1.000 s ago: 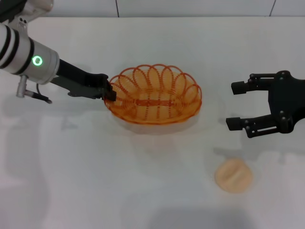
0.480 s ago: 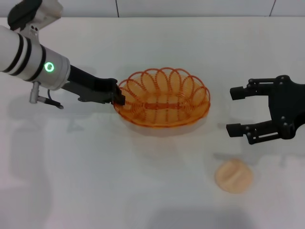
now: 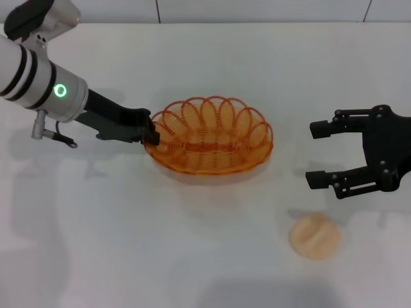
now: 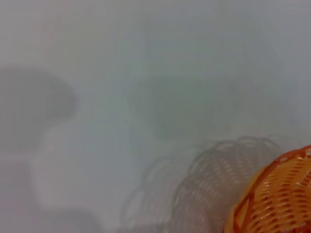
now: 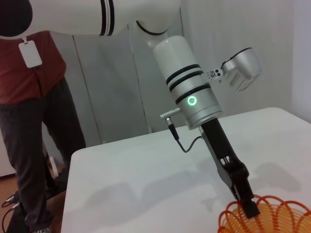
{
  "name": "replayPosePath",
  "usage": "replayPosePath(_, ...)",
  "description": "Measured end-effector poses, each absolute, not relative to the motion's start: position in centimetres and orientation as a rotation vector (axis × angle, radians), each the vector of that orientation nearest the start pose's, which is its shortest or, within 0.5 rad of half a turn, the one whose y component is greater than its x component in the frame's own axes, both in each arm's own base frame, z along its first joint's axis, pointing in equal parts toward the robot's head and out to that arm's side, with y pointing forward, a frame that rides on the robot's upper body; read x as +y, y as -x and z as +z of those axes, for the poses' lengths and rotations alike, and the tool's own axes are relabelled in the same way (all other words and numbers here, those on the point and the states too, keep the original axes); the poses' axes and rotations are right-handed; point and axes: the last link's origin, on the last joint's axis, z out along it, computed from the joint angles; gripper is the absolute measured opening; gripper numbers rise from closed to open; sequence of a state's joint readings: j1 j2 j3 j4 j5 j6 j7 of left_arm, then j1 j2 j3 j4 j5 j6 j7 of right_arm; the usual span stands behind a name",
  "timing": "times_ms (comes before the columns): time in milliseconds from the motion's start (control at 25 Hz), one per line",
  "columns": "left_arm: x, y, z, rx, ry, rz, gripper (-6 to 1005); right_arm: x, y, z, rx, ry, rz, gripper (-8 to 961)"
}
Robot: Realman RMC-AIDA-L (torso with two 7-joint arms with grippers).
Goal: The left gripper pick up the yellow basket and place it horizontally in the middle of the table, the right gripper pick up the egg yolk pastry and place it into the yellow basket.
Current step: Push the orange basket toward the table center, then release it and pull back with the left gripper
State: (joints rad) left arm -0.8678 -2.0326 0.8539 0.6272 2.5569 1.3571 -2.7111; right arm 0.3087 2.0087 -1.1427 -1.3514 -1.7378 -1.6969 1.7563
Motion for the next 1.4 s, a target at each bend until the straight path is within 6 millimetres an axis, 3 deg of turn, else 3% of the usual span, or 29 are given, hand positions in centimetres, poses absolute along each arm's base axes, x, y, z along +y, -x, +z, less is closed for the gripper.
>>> replayPosePath(1400, 39.9, 22.4, -2.8, -1.827, 2.263, 0.083, 76, 29.4, -18.7, 5.6, 0.282, 2.957, 0.565, 843)
